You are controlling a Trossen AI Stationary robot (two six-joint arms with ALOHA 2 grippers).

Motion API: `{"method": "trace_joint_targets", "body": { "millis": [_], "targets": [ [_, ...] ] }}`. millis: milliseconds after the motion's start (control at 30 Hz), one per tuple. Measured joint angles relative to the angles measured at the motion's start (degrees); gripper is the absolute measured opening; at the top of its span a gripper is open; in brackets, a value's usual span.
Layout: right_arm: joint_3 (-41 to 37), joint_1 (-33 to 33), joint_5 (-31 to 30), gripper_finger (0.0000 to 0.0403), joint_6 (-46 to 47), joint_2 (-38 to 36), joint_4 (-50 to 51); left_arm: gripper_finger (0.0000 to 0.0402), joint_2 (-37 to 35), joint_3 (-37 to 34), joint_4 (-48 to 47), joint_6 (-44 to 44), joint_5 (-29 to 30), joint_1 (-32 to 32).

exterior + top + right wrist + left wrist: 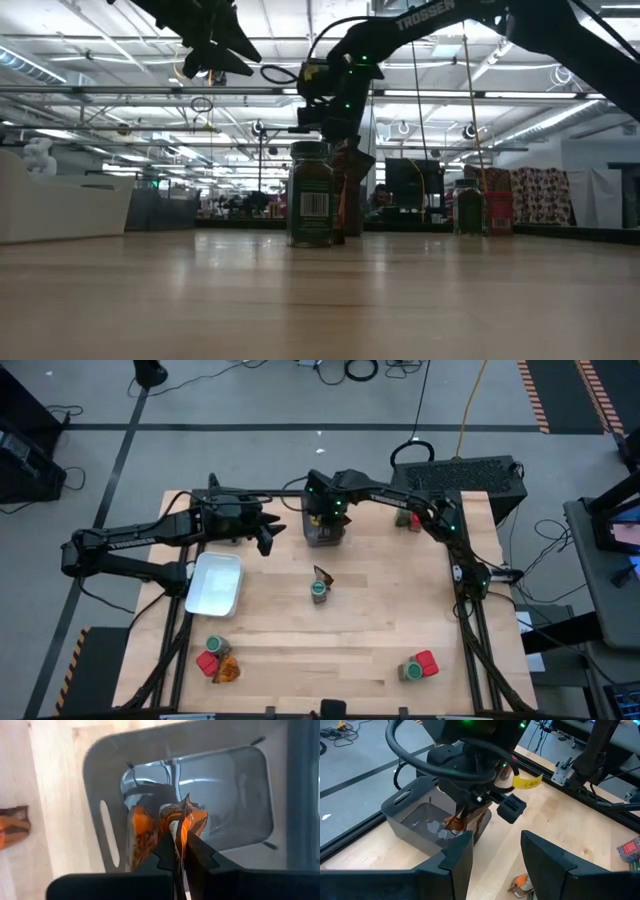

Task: Sort spices by type
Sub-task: Put the bottom right brown seasoning bag into the middle black bin

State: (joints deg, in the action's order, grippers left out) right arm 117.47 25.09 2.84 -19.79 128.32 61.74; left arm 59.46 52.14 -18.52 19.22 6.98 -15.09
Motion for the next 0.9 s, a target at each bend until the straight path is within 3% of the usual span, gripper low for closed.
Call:
{"method": "trace_joint_targets", "body": {
  "millis": [433, 900],
  "targets": [
    [0.0, -0.8, 0.0, 0.0008, -0.7, 0.1, 0.4, 0.0171, 0.0, 0.0, 0.0, 0.0, 0.0, 0.0],
    [0.0, -0.8, 0.0, 0.0052, -0.6, 0.1, 0.9, 0.0171, 0.0, 0.0, 0.0, 0.0, 0.0, 0.0]
  ]
}}
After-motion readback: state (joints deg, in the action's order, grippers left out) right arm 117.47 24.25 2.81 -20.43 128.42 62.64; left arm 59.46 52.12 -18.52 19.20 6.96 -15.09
